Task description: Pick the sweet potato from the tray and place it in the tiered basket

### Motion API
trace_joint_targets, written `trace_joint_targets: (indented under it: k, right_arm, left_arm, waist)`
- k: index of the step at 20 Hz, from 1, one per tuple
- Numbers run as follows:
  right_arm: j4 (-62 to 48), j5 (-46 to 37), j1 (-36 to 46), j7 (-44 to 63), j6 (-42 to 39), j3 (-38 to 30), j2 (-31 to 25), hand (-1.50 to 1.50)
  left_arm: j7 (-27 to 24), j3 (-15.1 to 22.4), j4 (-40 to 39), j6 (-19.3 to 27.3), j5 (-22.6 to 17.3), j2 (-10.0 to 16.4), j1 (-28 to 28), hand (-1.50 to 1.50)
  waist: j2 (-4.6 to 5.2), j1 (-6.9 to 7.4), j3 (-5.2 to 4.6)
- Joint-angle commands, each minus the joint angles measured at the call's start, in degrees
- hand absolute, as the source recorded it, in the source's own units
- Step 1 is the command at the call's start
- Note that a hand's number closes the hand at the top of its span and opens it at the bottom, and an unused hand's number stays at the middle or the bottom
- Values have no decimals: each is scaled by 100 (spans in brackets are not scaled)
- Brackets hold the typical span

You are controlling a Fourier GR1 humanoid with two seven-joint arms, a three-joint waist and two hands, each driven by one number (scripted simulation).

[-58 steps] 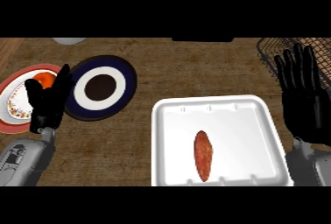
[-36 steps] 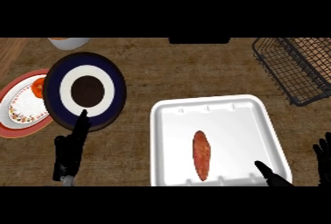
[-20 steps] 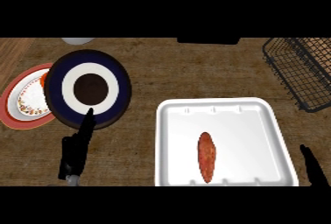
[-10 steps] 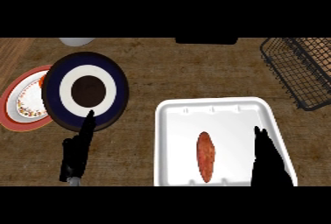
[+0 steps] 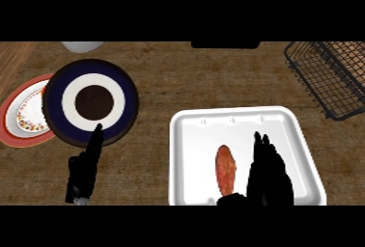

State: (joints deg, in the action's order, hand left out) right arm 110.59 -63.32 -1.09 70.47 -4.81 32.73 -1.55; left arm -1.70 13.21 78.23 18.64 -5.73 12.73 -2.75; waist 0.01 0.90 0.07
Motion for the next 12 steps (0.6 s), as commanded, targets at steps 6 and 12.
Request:
trace_joint_targets:
  k: [6, 12]
  right_arm:
    - [-754, 563, 629, 1473, -512, 17, 150, -150]
    - [-1173, 1059, 980, 1475, -777, -469, 151, -150]
  left_arm:
    - [451, -20, 249, -35, 6, 68, -4, 0]
    - [141, -37, -58, -46, 35, -71, -13, 0]
  waist:
    - [-1, -19, -12]
    - [23, -13, -21]
